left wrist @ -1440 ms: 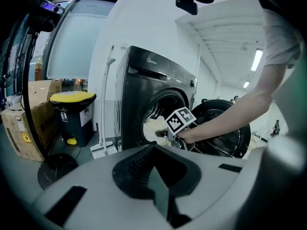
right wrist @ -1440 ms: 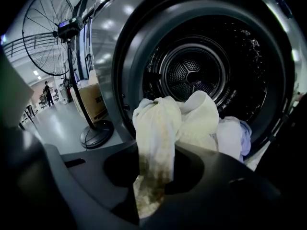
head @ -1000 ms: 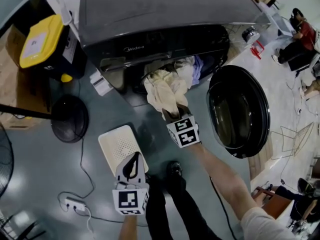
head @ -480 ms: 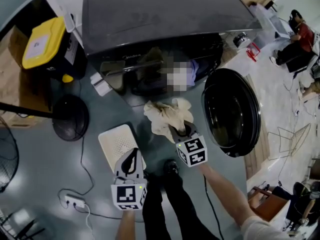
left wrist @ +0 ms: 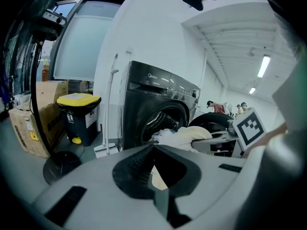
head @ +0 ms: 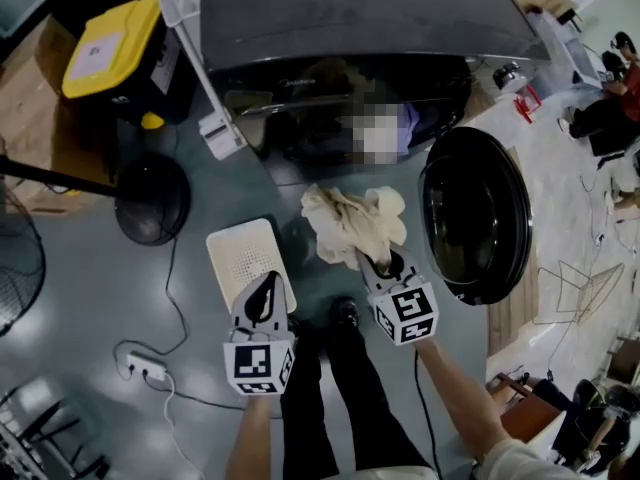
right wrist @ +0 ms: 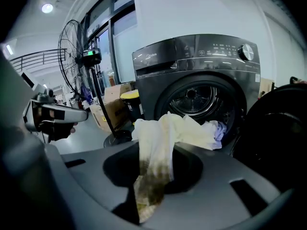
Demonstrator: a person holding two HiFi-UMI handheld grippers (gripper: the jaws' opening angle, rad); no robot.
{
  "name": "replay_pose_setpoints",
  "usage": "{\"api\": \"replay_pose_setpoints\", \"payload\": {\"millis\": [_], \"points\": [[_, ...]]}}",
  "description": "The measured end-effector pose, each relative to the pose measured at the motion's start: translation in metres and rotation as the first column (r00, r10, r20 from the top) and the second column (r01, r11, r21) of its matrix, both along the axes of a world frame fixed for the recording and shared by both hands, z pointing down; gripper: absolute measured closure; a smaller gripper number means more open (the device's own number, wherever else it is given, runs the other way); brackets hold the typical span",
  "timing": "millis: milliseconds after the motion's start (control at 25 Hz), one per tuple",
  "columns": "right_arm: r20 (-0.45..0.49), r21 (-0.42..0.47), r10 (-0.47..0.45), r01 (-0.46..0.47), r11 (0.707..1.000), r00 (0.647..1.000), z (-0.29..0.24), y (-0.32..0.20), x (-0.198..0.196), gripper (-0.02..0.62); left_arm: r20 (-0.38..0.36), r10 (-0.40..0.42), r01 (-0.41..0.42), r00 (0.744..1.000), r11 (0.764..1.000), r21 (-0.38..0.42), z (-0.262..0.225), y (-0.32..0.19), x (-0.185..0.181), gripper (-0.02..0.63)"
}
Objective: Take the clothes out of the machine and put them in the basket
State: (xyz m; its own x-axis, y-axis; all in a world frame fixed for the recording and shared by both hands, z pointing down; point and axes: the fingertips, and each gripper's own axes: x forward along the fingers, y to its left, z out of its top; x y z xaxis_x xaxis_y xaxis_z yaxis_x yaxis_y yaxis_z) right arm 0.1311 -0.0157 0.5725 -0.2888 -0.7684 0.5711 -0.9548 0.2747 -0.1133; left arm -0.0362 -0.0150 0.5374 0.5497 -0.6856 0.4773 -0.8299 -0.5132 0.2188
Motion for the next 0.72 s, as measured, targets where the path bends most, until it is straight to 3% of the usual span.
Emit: {"api": "replay_pose_setpoints", "payload": {"millis": [200, 720], "points": [[-0.001, -0.017, -0.062, 0.062, 0.998, 0.998, 0.006, 0.004, -0.026, 0.486, 0.015, -0.045, 0.046, 0.999, 0.999, -0.009, 0.008, 0.008, -0.025, 0.588], [0.127, -0.048, -0.271, 0.279, 0.959, 0.954, 0.021, 0.015, -0.175, 0.485, 0.083, -0.187, 0.189, 0.979, 0.982, -0.019, 0.017, 0.021, -0.111, 0.588]]}}
